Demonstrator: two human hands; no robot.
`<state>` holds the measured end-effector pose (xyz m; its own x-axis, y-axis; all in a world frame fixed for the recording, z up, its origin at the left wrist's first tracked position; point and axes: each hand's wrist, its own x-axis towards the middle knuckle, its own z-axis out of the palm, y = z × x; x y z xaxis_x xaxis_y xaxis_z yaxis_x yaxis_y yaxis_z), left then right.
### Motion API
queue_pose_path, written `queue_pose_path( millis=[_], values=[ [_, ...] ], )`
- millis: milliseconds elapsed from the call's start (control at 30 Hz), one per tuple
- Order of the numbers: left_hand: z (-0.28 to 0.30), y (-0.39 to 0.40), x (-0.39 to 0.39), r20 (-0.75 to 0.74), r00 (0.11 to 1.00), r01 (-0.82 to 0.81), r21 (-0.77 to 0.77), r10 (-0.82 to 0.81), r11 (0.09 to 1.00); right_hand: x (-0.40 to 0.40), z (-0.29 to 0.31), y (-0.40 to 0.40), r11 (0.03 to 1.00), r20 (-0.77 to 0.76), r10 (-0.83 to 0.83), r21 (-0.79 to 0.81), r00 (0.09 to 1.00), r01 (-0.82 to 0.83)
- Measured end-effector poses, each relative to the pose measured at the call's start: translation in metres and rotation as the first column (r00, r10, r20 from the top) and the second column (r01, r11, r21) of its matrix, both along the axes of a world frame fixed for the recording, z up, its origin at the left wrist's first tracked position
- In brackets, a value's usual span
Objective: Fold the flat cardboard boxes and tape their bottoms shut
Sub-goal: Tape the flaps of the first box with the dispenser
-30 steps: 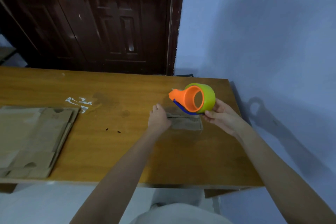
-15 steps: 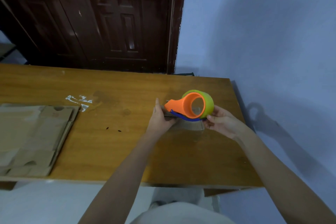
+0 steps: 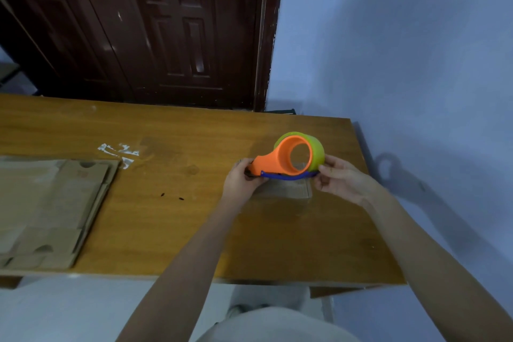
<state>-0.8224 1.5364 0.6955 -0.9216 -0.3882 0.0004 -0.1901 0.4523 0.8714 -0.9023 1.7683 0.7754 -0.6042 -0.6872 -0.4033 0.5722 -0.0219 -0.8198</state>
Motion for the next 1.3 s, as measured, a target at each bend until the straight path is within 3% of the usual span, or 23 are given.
queue_pose_path(
  millis=[100,233,367,433,533,767,933,1100,1200,1300],
  values=[
    [0.001,-0.001,-0.002,0.028,1.0,-0.007,0.072,0.005,0.997,0.006,-0.005,-0.005,0.989,-0.069,-0.149,-0.017,0.987,0.148],
    [0.0,-0.002,-0.006,0.049,0.999,0.014,0.175,-0.023,0.984,0.021,-0.013,-0.019,0.946,-0.269,-0.324,-0.121,0.907,0.302],
    [0.008,-0.007,-0.003,0.112,0.986,0.099,0.226,-0.127,0.969,0.031,-0.01,-0.039,0.911,-0.593,-0.362,-0.064,0.719,0.406],
    [0.011,-0.01,-0.003,0.158,0.974,0.114,0.278,-0.163,0.954,0.032,-0.008,-0.051,0.867,-0.658,-0.409,-0.063,0.633,0.495],
    [0.016,-0.008,-0.004,0.199,0.964,0.111,0.31,-0.178,0.944,0.035,-0.01,-0.065,0.816,-0.599,-0.509,-0.108,0.618,0.568],
    [0.018,-0.012,-0.003,0.211,0.968,0.037,0.405,-0.133,0.913,0.036,-0.023,-0.072,0.904,-0.632,-0.345,-0.025,0.694,0.427],
    [0.022,-0.018,-0.001,0.185,0.972,0.035,0.499,-0.146,0.866,0.038,-0.032,-0.073,0.921,-0.774,-0.194,0.067,0.603,0.383],
    [0.022,-0.018,0.0,0.156,0.976,0.045,0.546,-0.155,0.836,0.035,-0.035,-0.087,0.872,-0.746,-0.302,0.034,0.593,0.488],
    [0.024,-0.021,-0.001,0.227,0.966,-0.027,0.555,-0.12,0.831,0.031,-0.034,-0.089,0.858,-0.727,-0.328,0.038,0.604,0.513],
    [0.027,-0.022,-0.005,0.219,0.968,-0.046,0.644,-0.126,0.764,0.026,-0.037,-0.09,0.817,-0.646,-0.432,0.016,0.63,0.577]
  ],
)
